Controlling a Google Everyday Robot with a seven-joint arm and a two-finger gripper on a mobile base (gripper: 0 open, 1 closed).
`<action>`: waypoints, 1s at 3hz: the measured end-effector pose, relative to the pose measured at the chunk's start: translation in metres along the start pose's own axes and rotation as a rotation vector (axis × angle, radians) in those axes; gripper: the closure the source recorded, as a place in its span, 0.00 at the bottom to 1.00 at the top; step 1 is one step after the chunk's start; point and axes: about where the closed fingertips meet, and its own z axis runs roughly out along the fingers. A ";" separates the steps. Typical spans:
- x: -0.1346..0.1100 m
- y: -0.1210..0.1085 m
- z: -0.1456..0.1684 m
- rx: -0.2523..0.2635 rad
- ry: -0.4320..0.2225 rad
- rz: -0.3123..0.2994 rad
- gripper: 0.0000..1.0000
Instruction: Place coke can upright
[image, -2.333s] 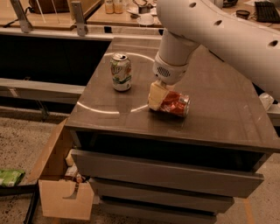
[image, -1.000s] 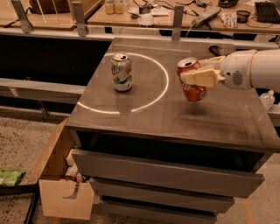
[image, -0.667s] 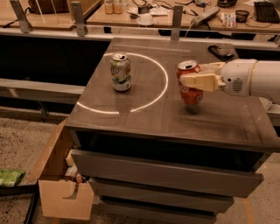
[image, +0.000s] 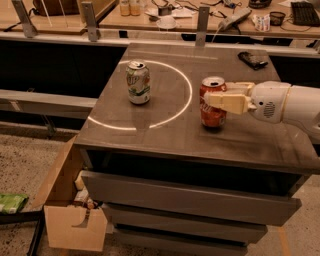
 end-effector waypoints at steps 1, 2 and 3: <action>0.007 0.006 0.002 -0.020 -0.031 0.021 0.36; 0.008 0.009 0.000 -0.035 -0.042 0.010 0.13; 0.005 0.007 -0.016 -0.033 -0.010 -0.029 0.00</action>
Offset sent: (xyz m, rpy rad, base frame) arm -0.0141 -0.0014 -0.0064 0.0517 -0.0322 0.0346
